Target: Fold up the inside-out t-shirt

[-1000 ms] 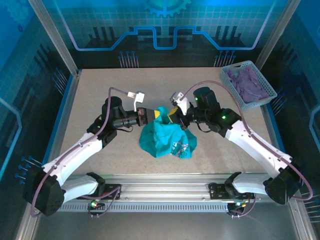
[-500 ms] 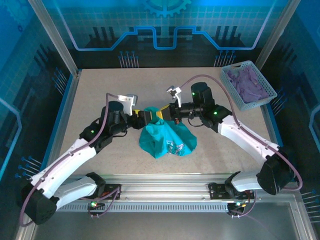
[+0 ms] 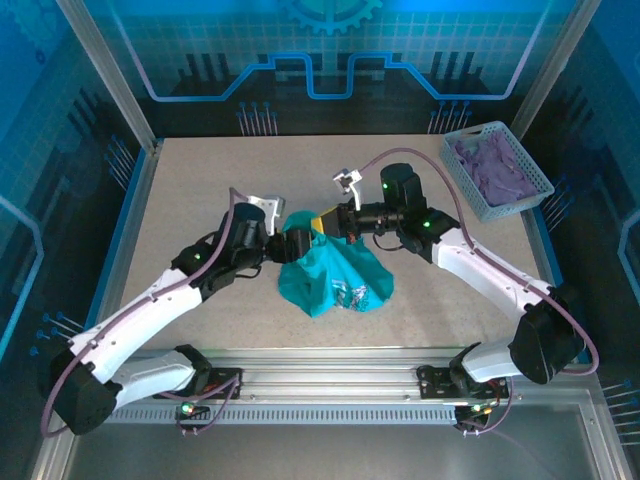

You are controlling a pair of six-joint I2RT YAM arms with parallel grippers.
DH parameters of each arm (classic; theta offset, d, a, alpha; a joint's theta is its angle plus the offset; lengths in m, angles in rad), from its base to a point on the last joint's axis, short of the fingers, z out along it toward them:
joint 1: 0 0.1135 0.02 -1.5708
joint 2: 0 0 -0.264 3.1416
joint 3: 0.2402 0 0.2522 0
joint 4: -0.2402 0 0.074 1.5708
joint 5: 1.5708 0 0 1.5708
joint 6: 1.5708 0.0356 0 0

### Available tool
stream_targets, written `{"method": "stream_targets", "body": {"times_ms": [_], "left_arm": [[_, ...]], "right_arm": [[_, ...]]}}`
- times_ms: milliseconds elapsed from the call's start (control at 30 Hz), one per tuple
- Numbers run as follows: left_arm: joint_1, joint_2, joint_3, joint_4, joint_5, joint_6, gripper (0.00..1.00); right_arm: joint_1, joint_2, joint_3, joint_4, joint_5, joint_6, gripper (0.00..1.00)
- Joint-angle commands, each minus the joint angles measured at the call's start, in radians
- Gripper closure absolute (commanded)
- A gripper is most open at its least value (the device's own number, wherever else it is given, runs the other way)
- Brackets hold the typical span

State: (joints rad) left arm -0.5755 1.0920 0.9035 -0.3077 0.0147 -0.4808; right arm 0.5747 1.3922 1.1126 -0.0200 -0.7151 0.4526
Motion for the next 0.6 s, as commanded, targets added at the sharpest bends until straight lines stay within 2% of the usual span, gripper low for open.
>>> {"method": "stream_targets", "body": {"times_ms": [0,67,133,300,433,467,567], "left_arm": [[0.069,0.013,-0.041,0.145,0.206,-0.148,0.32],[0.091,0.033,-0.052,0.187,0.265,-0.180,0.37],[0.103,0.050,-0.075,0.260,0.330,-0.222,0.47],[0.125,0.068,-0.145,0.507,0.527,-0.341,0.76],[0.140,0.060,-0.163,0.641,0.640,-0.355,0.97],[0.144,0.057,-0.173,0.706,0.681,-0.369,1.00],[0.148,0.041,-0.203,0.942,0.779,-0.436,1.00]], "right_arm": [[-0.010,-0.038,-0.027,0.014,-0.006,-0.030,1.00],[-0.010,-0.048,-0.035,0.014,-0.001,-0.039,1.00],[-0.013,-0.058,-0.044,0.017,0.004,-0.048,1.00],[-0.037,-0.095,-0.085,0.046,0.028,-0.039,1.00],[-0.061,-0.151,-0.132,0.098,0.049,-0.037,1.00],[-0.068,-0.166,-0.141,0.094,0.065,-0.046,1.00],[-0.088,-0.208,-0.142,0.010,0.132,-0.085,0.99]]}}
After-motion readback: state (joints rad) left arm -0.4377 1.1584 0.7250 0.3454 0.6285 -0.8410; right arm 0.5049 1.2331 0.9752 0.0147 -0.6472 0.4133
